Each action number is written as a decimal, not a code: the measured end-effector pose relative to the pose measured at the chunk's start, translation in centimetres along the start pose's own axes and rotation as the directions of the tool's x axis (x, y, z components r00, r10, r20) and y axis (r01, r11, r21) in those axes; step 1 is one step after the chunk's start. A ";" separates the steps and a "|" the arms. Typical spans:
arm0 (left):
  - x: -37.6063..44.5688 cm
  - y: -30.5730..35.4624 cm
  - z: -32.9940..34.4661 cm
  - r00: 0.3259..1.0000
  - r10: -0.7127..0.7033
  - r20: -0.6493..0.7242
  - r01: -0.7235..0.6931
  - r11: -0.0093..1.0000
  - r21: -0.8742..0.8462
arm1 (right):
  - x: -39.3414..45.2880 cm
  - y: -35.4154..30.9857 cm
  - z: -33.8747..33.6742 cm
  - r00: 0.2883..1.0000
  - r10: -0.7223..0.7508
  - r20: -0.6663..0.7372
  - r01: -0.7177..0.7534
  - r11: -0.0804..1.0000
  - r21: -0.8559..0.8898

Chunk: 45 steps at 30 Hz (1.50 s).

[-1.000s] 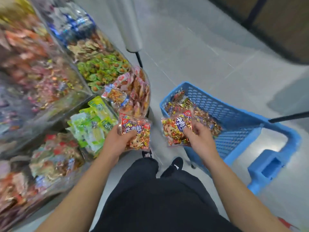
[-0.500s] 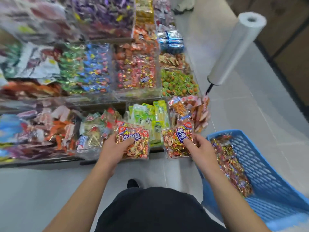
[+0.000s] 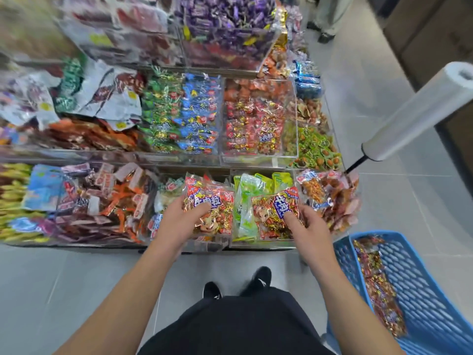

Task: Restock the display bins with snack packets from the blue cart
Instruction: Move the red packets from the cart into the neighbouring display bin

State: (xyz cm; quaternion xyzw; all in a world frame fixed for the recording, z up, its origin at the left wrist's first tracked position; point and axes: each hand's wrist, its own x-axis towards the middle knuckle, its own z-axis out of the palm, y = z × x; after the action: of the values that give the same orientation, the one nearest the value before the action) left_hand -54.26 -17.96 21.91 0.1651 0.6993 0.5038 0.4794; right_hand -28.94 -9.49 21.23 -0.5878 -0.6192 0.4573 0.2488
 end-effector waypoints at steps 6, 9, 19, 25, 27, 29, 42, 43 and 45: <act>2.5 2.4 1.2 0.998 -0.060 -0.018 0.060 0.998 -0.005 | 5.2 -1.7 -0.7 0.998 -0.061 0.031 0.062 0.997 -0.050; 3.9 3.7 2.7 0.997 -0.070 -0.043 0.071 0.997 0.014 | 9.0 -2.8 -1.8 0.996 -0.082 0.038 0.085 0.992 -0.094; 8.8 6.3 6.6 0.986 -0.065 -0.153 0.066 0.998 0.005 | 23.9 -6.8 -4.8 0.954 -0.273 0.126 0.300 0.870 -0.392; 10.5 7.3 7.3 0.978 -0.054 -0.201 0.064 0.997 0.045 | 30.1 -8.1 -2.6 0.872 -0.356 0.335 0.487 0.575 -0.658; 11.5 7.1 7.1 0.972 -0.036 -0.231 0.053 0.996 0.066 | 31.5 -8.2 -1.3 0.859 -0.320 0.401 0.511 0.479 -0.714; 12.3 7.4 7.1 0.969 -0.030 -0.246 0.058 0.993 0.106 | 32.5 -8.2 0.0 0.863 -0.270 0.428 0.505 0.416 -0.756; 16.1 7.8 7.0 0.983 -0.120 -0.142 0.135 0.985 0.105 | 36.1 -3.2 5.5 0.865 -0.153 0.478 0.496 0.108 -0.862; 16.3 7.7 7.0 0.981 -0.135 -0.136 0.148 0.984 0.097 | 36.1 -3.0 5.8 0.862 -0.147 0.484 0.498 0.079 -0.863; 16.5 7.3 6.8 0.983 -0.132 -0.125 0.144 0.985 0.096 | 36.0 -2.8 6.2 0.863 -0.152 0.482 0.493 0.042 -0.869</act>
State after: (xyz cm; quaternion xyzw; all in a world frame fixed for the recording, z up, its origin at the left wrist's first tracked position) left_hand -58.45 0.79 19.68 0.1109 0.7617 0.4410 0.4615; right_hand -42.22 23.52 12.56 -0.3797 -0.9045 -0.0603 -0.1844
